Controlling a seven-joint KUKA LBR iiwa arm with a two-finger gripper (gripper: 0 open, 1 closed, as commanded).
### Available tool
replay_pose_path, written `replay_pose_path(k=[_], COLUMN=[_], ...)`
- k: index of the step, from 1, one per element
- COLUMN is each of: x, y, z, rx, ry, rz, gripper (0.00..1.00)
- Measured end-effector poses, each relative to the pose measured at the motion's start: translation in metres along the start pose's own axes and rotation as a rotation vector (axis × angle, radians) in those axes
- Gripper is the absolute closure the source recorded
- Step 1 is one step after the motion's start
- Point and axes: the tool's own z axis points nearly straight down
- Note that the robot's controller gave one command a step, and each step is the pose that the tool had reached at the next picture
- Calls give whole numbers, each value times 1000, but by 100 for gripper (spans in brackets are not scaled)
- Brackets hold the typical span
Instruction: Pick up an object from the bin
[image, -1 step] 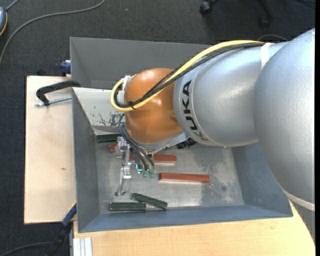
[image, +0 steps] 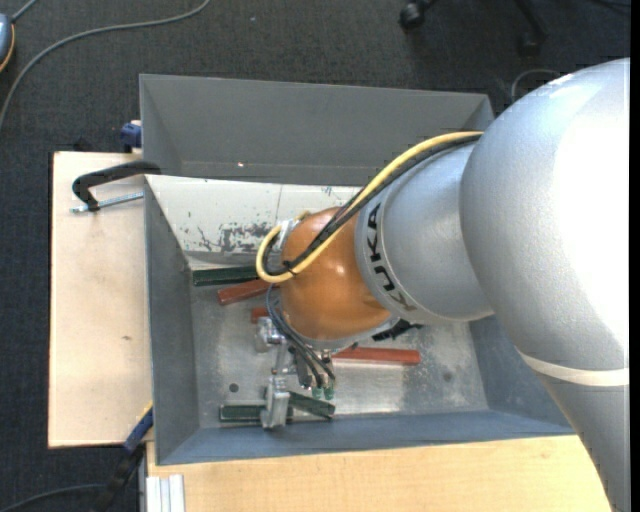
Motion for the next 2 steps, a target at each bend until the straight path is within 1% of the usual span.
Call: replay_pose_path(k=[1, 2], x=[-8, -69], y=[-78, -148], z=[3, 1], rx=[0, 2], ry=[-8, -18], rz=[-146, -296], gripper=[0, 0])
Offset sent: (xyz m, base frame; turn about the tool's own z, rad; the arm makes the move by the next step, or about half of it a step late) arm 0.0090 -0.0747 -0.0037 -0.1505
